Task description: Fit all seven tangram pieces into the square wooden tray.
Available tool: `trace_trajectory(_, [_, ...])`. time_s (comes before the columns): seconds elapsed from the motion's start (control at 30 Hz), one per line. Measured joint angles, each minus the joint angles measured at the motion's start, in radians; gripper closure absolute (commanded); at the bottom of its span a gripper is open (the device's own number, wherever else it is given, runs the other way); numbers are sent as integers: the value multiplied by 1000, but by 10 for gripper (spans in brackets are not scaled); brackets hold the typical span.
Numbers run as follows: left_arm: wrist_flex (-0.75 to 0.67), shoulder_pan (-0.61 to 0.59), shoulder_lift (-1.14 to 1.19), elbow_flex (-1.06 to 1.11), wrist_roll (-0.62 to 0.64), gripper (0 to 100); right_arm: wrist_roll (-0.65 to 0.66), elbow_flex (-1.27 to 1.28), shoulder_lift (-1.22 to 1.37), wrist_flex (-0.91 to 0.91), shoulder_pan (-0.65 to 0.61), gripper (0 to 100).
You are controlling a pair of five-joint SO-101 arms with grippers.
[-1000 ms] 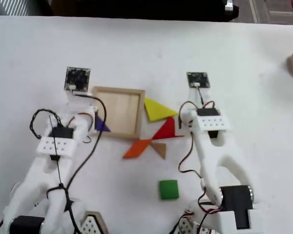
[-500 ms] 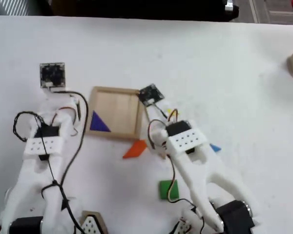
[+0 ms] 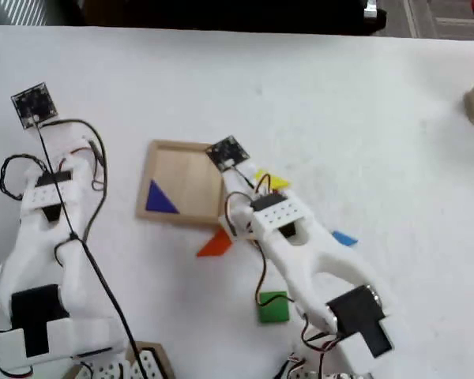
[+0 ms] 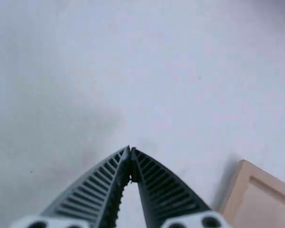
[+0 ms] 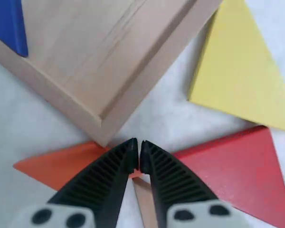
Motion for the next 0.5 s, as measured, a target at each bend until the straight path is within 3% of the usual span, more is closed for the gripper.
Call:
trace_trajectory(0.33, [2, 0, 0, -8, 0, 976, 89, -38, 12, 282, -23, 981])
trace_trajectory(0.5, [2, 0, 0, -8, 0, 976, 95, -37, -14, 322, -78, 981])
